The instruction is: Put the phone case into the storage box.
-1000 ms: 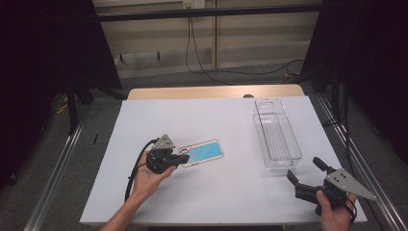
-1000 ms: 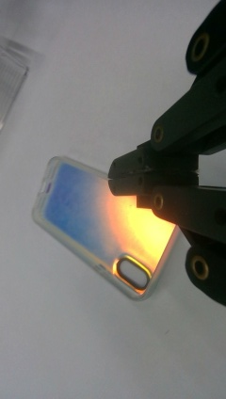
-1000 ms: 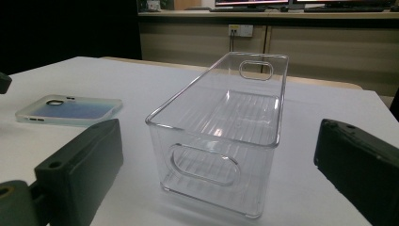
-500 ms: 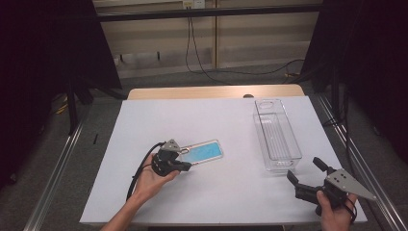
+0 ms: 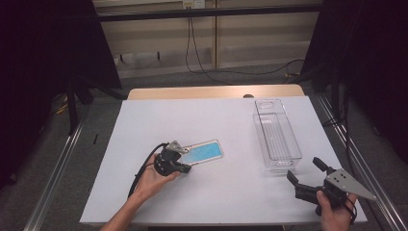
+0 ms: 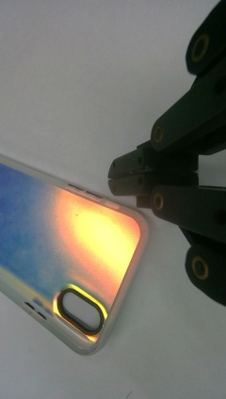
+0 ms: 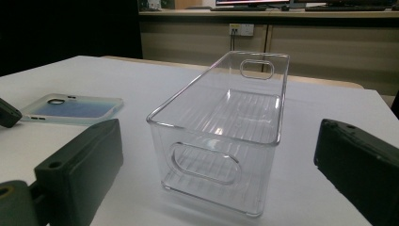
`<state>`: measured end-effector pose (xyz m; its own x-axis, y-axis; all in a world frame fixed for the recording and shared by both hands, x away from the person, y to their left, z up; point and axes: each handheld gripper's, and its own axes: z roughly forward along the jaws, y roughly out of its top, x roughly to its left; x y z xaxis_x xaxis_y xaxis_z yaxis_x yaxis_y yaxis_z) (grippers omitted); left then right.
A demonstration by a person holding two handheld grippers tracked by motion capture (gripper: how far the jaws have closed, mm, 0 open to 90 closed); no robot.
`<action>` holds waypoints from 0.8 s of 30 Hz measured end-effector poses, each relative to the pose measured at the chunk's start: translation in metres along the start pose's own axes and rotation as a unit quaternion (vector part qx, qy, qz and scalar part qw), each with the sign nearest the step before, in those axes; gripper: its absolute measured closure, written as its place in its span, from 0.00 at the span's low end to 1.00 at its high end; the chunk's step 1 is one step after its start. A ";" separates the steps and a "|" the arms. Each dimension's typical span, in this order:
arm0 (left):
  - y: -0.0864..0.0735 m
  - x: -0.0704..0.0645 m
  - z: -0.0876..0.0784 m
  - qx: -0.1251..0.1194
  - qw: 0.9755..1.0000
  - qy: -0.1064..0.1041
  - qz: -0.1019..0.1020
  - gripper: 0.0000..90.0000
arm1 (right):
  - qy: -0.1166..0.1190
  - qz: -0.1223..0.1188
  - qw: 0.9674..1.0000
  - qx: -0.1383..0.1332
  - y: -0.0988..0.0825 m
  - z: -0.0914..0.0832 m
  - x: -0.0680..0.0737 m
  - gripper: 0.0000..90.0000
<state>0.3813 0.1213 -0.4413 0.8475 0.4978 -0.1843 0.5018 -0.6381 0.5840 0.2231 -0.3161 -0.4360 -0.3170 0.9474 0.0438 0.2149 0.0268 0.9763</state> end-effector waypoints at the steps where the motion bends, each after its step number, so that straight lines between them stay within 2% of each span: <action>1: 0.000 0.000 0.000 0.001 1.000 0.000 0.001 1.00 | 0.000 -0.001 1.000 0.000 0.000 0.000 0.000 0.01; 6: 0.001 0.001 0.000 0.000 1.000 0.006 -0.002 1.00 | 0.000 0.000 1.000 -0.001 0.000 0.000 0.000 0.01; 7: 0.001 0.002 -0.001 0.004 1.000 0.008 0.004 1.00 | 0.000 0.000 1.000 0.000 0.000 0.000 0.000 0.01; 10: 0.001 0.002 0.000 -0.001 1.000 0.011 -0.004 1.00 | 0.001 -0.001 1.000 0.000 0.000 0.000 0.000 0.01; 11: 0.001 0.003 -0.001 0.004 1.000 0.009 0.001 1.00 | 0.001 -0.001 1.000 0.000 0.000 0.000 0.000 0.01; 14: 0.001 0.003 0.000 -0.002 1.000 0.008 -0.007 1.00 | 0.001 0.000 1.000 0.000 0.000 0.000 0.000 0.01; 19: 0.001 0.004 0.000 -0.004 1.000 0.015 -0.008 1.00 | 0.001 -0.001 1.000 0.000 0.000 0.000 0.000 0.01; 20: 0.001 0.004 0.000 -0.005 1.000 0.022 -0.007 1.00 | 0.001 -0.001 1.000 0.000 0.000 0.000 0.000 0.01; 21: 0.001 0.005 -0.001 0.000 1.000 0.022 -0.001 1.00 | 0.001 -0.001 1.000 0.000 0.000 0.000 0.000 0.01; 23: 0.001 0.006 0.000 -0.001 1.000 0.021 -0.002 1.00 | 0.001 0.000 1.000 0.000 0.000 0.000 0.000 0.01; 24: 0.001 0.006 0.000 -0.006 1.000 0.022 -0.009 1.00 | 0.001 0.001 1.000 0.000 0.000 0.000 0.000 0.01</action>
<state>0.3867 0.1234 -0.4419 0.8294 0.5352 -0.1603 0.5153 -0.6219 0.5896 0.2227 -0.3160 -0.4359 -0.3193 0.9466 0.0454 0.2152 0.0258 0.9762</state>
